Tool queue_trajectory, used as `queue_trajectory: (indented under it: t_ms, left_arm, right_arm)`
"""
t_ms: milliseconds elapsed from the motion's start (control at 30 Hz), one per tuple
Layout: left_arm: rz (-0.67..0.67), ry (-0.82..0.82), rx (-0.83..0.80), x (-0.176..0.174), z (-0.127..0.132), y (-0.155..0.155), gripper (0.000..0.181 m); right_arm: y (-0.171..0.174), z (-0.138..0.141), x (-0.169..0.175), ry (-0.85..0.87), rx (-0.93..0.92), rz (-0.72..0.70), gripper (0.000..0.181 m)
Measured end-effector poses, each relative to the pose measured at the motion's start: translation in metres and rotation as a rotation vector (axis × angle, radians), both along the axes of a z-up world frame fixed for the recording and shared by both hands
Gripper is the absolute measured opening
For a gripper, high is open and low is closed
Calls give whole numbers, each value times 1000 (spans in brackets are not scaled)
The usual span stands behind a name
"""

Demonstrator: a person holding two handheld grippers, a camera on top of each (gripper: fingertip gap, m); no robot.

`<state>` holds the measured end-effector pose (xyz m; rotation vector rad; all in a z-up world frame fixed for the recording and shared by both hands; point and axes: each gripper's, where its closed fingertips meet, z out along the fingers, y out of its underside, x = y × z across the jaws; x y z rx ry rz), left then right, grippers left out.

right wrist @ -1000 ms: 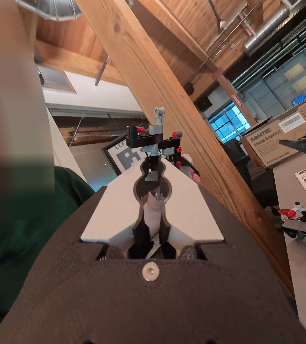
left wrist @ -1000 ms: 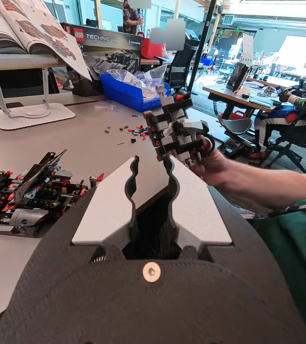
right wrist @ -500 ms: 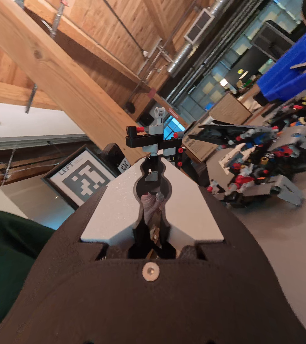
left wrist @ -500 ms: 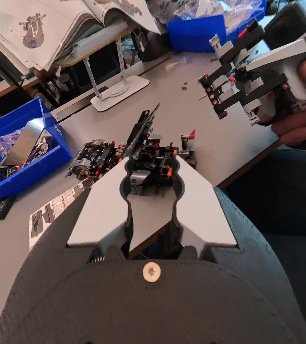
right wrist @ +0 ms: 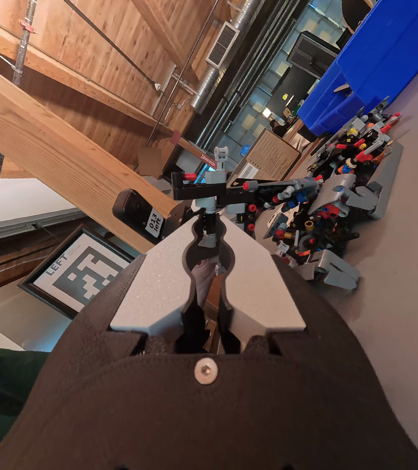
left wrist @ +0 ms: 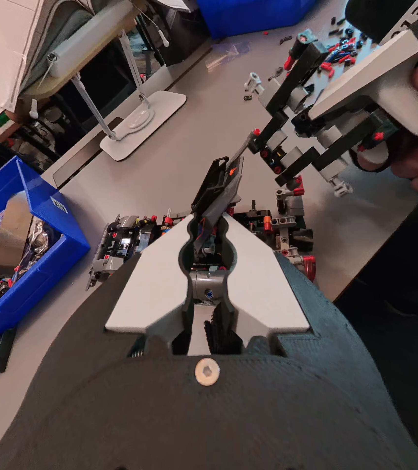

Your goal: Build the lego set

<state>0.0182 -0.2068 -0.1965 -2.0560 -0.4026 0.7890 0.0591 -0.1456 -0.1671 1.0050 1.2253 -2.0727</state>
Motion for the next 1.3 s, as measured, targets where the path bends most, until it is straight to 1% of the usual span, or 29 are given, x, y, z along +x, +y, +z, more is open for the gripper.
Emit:
queue_trajectory:
  t_ms: [133,333,533,667,867,967,1033,1133,1300]
  left_arm:
    - [51,12,-3,-4,2,5,10]
    - [140,5,29,-10,6,16,8]
    - [231,-20,88,-9,7,37,8]
    - [280,-1,73,-6,7,51,8]
    - [295,-32,113,-2,7,64,9]
    - [285,-13,83,-1,6,70,9]
    - [284,-17,95,-1,6,71,10]
    - [271,9,44,2,4,76,11]
    - [234,3,38,6,0,86,14]
  right_arm:
    - [1,0,-7,-43,-44,-6,5]
    - [5,-6,-18,-103,-51,-57,6]
    - [12,-13,-32,-154,-32,-110,6]
    - [18,-17,-39,-182,-30,-138,6]
    - [35,-18,-40,-193,-29,-177,6]
    - [37,-18,-38,-196,-28,-183,6]
    - [36,-18,-36,-198,-26,-181,6]
    - [34,-18,-32,-199,-21,-177,6]
    - [42,-20,-37,-205,-17,-201,6]
